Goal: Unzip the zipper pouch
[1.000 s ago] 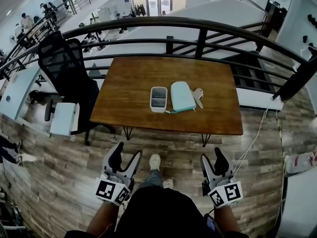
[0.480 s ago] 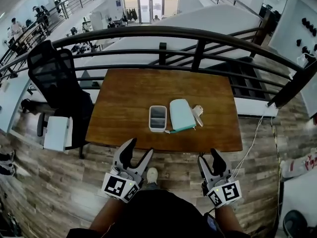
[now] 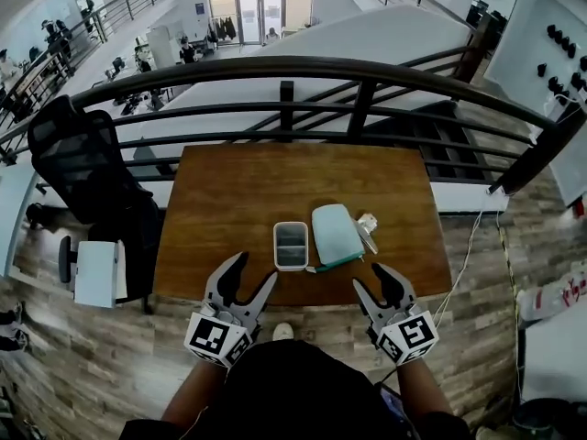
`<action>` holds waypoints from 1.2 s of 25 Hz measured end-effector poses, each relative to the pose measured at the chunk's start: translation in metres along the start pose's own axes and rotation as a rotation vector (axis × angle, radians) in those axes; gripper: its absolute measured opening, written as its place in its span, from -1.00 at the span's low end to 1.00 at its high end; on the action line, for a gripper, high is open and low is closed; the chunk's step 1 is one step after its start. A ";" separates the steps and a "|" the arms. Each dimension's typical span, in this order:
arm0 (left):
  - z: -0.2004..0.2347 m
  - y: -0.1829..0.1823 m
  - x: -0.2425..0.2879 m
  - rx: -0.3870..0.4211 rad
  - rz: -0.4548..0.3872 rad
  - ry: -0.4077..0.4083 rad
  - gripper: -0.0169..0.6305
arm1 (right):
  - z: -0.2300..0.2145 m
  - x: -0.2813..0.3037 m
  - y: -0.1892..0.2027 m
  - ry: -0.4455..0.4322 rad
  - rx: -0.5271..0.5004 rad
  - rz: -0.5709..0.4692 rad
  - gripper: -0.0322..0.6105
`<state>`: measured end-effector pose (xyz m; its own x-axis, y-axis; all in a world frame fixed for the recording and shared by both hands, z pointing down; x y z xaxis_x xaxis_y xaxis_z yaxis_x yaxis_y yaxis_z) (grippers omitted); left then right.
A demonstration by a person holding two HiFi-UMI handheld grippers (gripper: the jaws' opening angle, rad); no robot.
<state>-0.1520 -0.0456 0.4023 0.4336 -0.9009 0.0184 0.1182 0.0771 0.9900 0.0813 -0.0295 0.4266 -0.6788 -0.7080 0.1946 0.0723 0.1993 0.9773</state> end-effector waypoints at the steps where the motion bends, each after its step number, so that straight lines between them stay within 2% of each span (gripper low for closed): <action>1: 0.001 0.001 0.006 0.002 0.004 0.015 -0.13 | -0.002 0.004 0.001 -0.001 -0.002 0.007 -0.29; 4: 0.000 0.011 0.021 0.009 0.036 0.066 -0.13 | -0.009 0.013 0.010 0.007 0.004 0.044 -0.29; 8: -0.013 0.030 0.041 -0.013 0.124 0.173 -0.15 | -0.023 0.017 0.031 0.029 0.011 0.118 -0.29; 11: -0.030 0.038 0.058 0.021 0.165 0.238 -0.16 | -0.041 0.017 0.038 0.027 0.055 0.140 -0.29; 17: -0.060 0.051 0.090 0.055 0.218 0.282 -0.20 | -0.071 0.017 0.033 0.001 0.083 0.153 -0.29; 22: -0.088 0.081 0.121 0.117 0.328 0.330 -0.22 | -0.102 0.015 0.031 0.004 0.100 0.156 -0.30; 24: -0.100 0.088 0.132 0.138 0.356 0.343 -0.29 | -0.113 0.011 0.032 0.018 0.122 0.156 -0.30; 26: -0.110 0.098 0.142 0.151 0.425 0.361 -0.30 | -0.120 0.004 0.031 0.034 0.142 0.158 -0.31; 30: -0.123 0.142 0.157 0.232 0.649 0.392 -0.30 | -0.135 -0.013 0.030 0.067 0.166 0.159 -0.31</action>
<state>0.0428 -0.1235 0.5284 0.6403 -0.4874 0.5937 -0.4361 0.4056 0.8033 0.1905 -0.1058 0.4651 -0.6179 -0.7012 0.3557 0.0500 0.4165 0.9078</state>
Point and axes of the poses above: the fingertips, and each gripper's own axes: x forward along the fingers, z to its left, y out of its underside, the point moved 3 cm from there along -x, backward along the fingers, and after that the axes turned 9 degrees about -y, right-handed, at the moved point
